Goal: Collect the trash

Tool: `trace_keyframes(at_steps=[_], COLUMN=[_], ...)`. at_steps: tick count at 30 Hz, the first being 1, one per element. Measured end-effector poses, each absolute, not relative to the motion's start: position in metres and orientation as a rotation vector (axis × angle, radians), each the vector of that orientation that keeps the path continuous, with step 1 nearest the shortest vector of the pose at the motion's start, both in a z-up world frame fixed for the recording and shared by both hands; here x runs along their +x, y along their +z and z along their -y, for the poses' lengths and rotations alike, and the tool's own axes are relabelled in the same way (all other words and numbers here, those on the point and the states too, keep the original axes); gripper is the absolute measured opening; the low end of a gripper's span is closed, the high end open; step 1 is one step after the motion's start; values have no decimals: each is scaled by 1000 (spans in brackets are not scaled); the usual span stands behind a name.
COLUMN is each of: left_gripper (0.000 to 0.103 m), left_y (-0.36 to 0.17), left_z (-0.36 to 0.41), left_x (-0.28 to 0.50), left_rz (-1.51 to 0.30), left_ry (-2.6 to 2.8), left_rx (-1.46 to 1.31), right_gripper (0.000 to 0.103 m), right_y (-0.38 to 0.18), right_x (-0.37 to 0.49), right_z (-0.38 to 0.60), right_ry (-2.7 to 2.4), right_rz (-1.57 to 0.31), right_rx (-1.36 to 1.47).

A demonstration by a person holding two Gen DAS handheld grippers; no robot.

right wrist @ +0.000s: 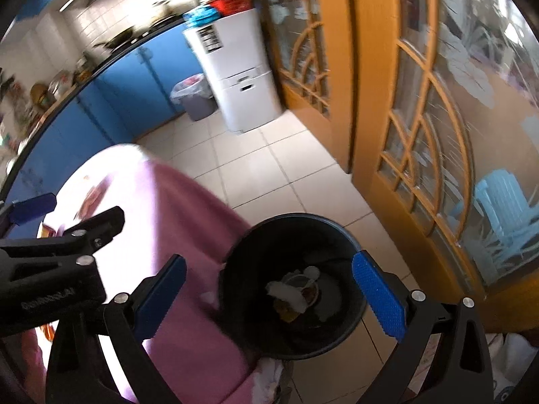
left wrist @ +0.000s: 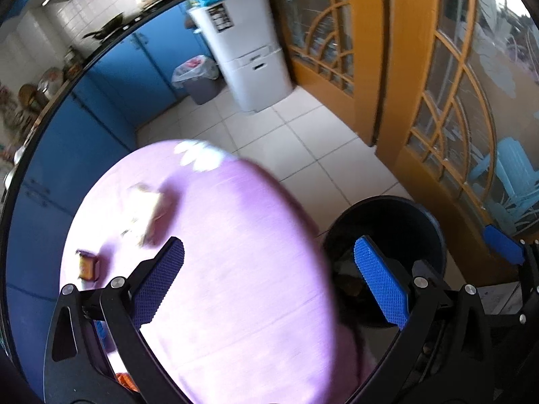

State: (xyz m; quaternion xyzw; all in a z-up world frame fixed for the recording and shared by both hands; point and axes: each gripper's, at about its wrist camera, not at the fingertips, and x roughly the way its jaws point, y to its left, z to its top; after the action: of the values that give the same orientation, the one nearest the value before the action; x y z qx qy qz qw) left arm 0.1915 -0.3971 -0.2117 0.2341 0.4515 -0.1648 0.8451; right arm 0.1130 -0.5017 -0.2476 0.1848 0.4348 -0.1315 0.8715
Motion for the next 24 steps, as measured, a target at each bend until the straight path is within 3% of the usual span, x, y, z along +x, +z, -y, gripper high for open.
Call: trace_keyframes(at_steps=[17,24], left_gripper=[100,96], left_y=[-220,-241], left_z=[85,40], left_x=[187,178], left_rz=[-1115,-1178], left_ry=[-1,-136], left_rx=[185,97], right_gripper=[96,96], right_y=[-239,-255], right_x=[144,145], right_z=[256,178], right_ry=[234,349], right_rz=[-1036,-1114], right_rx=[98,-28])
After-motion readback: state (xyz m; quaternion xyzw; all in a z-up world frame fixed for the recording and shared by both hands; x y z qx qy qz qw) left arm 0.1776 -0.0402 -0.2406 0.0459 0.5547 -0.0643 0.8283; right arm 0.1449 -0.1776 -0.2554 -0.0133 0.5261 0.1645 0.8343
